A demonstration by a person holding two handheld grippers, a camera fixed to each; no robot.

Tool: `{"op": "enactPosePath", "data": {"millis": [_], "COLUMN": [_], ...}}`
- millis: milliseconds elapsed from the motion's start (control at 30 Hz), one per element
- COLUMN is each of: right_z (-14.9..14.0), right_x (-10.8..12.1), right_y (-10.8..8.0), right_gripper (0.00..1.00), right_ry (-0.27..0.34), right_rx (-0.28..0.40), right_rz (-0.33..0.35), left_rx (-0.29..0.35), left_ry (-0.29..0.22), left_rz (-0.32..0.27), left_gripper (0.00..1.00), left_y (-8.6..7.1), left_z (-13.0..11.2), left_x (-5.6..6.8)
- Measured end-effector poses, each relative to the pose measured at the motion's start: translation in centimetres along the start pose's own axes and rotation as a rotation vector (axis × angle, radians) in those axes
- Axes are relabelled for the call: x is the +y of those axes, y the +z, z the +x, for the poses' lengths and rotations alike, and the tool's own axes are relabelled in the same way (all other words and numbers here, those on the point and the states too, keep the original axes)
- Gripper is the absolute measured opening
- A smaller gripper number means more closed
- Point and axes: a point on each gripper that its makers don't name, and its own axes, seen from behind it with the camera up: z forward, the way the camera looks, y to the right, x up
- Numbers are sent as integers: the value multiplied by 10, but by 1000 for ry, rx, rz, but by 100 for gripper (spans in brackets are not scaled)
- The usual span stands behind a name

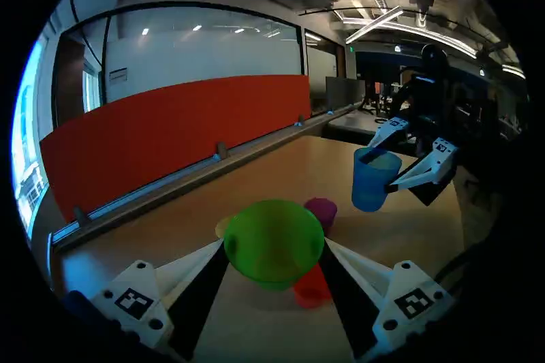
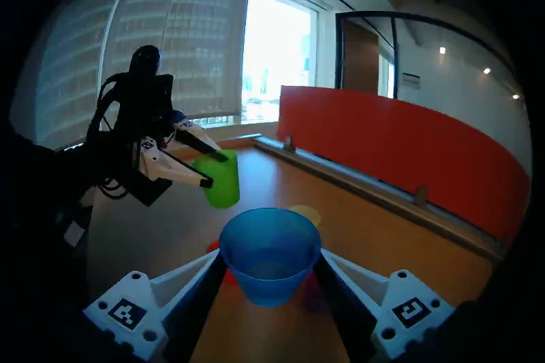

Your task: Pour water

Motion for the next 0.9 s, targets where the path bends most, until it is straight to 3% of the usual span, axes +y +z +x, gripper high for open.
{"op": "enactPosePath", "data": {"millis": [500, 900], "right_z": [26, 36], "right_x": [0, 1], "right_y": [-18, -26], "right_gripper": [89, 89], "right_ry": [4, -3], "right_rx": [61, 84], "right_rz": [-23, -34], "left_rx": [126, 160], "left_ry": [-53, -35], "left_rz": [-20, -36], "left_gripper": [88, 88], "left_y": [-16, -20], "left_z": [30, 40], "left_x": [20, 39]}}
